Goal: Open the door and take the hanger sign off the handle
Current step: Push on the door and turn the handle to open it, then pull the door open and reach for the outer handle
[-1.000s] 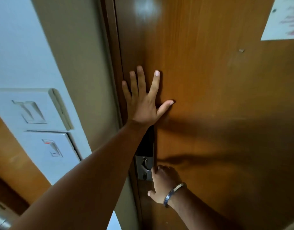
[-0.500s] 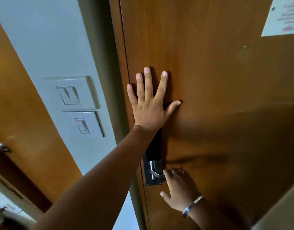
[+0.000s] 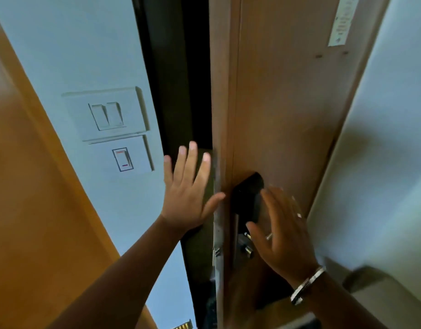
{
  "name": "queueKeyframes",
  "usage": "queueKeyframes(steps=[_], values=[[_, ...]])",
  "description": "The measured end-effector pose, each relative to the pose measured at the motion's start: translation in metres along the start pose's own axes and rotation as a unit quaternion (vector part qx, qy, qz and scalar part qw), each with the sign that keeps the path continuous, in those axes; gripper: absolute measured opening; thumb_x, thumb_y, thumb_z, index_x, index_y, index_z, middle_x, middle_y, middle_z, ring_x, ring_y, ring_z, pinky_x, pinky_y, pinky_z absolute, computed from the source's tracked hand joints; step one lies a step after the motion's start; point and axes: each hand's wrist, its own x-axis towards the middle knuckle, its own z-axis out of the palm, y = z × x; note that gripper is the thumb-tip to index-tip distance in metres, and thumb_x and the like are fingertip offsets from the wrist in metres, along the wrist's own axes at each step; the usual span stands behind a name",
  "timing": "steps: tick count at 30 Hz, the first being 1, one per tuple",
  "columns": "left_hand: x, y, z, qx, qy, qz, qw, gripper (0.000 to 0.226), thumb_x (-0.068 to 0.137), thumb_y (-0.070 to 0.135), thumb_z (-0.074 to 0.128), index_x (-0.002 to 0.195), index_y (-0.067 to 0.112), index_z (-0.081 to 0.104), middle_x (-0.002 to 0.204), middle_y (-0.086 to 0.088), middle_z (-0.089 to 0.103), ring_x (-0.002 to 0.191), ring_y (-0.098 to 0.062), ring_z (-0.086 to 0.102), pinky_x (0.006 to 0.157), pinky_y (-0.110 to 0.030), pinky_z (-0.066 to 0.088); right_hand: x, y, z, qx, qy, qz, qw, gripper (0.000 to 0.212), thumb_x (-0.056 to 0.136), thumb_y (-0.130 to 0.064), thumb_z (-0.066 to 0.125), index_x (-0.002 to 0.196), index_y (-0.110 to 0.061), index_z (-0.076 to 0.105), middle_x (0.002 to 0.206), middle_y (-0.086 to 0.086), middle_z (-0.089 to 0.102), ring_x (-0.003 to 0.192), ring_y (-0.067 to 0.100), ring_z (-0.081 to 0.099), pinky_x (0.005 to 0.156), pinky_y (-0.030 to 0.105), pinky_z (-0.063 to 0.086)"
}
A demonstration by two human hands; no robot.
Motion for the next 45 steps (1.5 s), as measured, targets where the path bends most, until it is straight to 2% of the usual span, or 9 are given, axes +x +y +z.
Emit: queueKeyframes(steps=[8, 13, 18, 23, 25, 31, 35, 39, 45], values=[[-0.026, 0.020, 0.023, -0.172, -0.211, 0.145, 0.951, 0.094, 0.090, 0.078, 0.010, 0.154, 0.010, 0.013, 0.159, -0.021, 0.017, 0.148, -0.036, 0.016, 0.120, -0.050, 0.006, 0.045, -0.074, -0.086, -0.164, 0.118, -0.030, 0.979, 0.076, 0.089, -0.045, 0.053, 0.149, -0.010, 0.023, 0.157, 0.019, 0.025, 0.148, 0.034, 0.017, 0.119, 0.052, 0.019], [-0.027, 0.064, 0.051, -0.250, -0.304, 0.246, 0.886, 0.108, 0.082, 0.087, 0.022, 0.159, 0.014, 0.001, 0.166, -0.012, 0.001, 0.154, -0.027, -0.003, 0.123, -0.042, -0.010, 0.057, -0.073, -0.111, -0.256, 0.152, -0.038, 0.954, 0.080, 0.090, -0.045, 0.057, 0.151, -0.008, 0.021, 0.159, 0.018, 0.014, 0.150, 0.032, 0.007, 0.122, 0.049, 0.011], [-0.028, 0.126, 0.069, -0.345, -0.325, 0.287, 0.832, 0.115, 0.078, 0.091, 0.032, 0.158, 0.018, -0.010, 0.168, -0.007, 0.000, 0.154, -0.017, -0.001, 0.125, -0.047, 0.009, 0.050, -0.049, -0.132, -0.359, 0.169, -0.005, 0.918, 0.082, 0.089, -0.045, 0.059, 0.152, -0.008, 0.021, 0.160, 0.021, 0.017, 0.149, 0.035, 0.005, 0.120, 0.045, 0.005], [-0.025, 0.178, 0.066, -0.428, -0.310, 0.282, 0.801, 0.107, 0.088, 0.080, 0.035, 0.157, 0.005, 0.003, 0.166, -0.013, 0.016, 0.151, -0.022, 0.021, 0.119, -0.047, 0.028, 0.039, -0.025, -0.141, -0.449, 0.242, 0.032, 0.860, 0.089, 0.088, -0.057, 0.055, 0.151, -0.002, 0.022, 0.156, 0.023, 0.020, 0.147, 0.037, 0.012, 0.122, 0.044, 0.006], [-0.025, 0.196, 0.065, -0.449, -0.316, 0.271, 0.790, 0.107, 0.088, 0.077, 0.038, 0.157, 0.005, -0.002, 0.165, -0.012, 0.017, 0.149, -0.023, 0.025, 0.118, -0.046, 0.030, 0.036, -0.017, -0.147, -0.455, 0.271, 0.028, 0.848, 0.091, 0.087, -0.060, 0.055, 0.150, -0.001, 0.025, 0.155, 0.022, 0.024, 0.147, 0.036, 0.014, 0.122, 0.044, 0.010], [-0.027, 0.221, 0.071, -0.459, -0.326, 0.255, 0.786, 0.113, 0.084, 0.081, 0.037, 0.157, 0.005, -0.004, 0.143, -0.010, 0.047, 0.119, -0.018, 0.049, 0.102, -0.041, 0.044, 0.025, -0.003, -0.164, -0.476, 0.273, 0.025, 0.836, 0.086, 0.088, -0.053, 0.055, 0.149, 0.000, 0.026, 0.152, 0.025, 0.029, 0.144, 0.039, 0.022, 0.121, 0.045, 0.016], [-0.025, 0.223, 0.074, -0.453, -0.329, 0.273, 0.782, 0.113, 0.084, 0.081, 0.042, 0.157, 0.010, -0.008, 0.151, -0.011, 0.041, 0.128, -0.020, 0.045, 0.107, -0.043, 0.042, 0.022, -0.002, -0.171, -0.473, 0.267, 0.025, 0.839, 0.083, 0.088, -0.049, 0.057, 0.148, 0.001, 0.027, 0.151, 0.027, 0.033, 0.142, 0.041, 0.023, 0.120, 0.047, 0.019], [-0.026, 0.219, 0.074, -0.429, -0.355, 0.308, 0.772, 0.121, 0.079, 0.084, 0.050, 0.157, 0.015, -0.011, 0.166, -0.009, 0.016, 0.150, -0.024, 0.020, 0.122, -0.047, 0.022, 0.018, 0.001, -0.175, -0.470, 0.270, 0.025, 0.840, 0.082, 0.088, -0.048, 0.057, 0.147, 0.001, 0.028, 0.150, 0.027, 0.033, 0.142, 0.041, 0.023, 0.119, 0.048, 0.022], [-0.019, 0.215, 0.072, -0.429, -0.403, 0.301, 0.750, 0.112, 0.070, 0.077, 0.069, 0.154, 0.022, 0.017, 0.153, -0.003, 0.039, 0.137, -0.020, 0.035, 0.119, -0.040, 0.026, 0.016, 0.006, -0.180, -0.451, 0.277, 0.021, 0.848, 0.082, 0.088, -0.047, 0.059, 0.147, 0.000, 0.029, 0.149, 0.029, 0.033, 0.142, 0.042, 0.022, 0.116, 0.051, 0.030]])
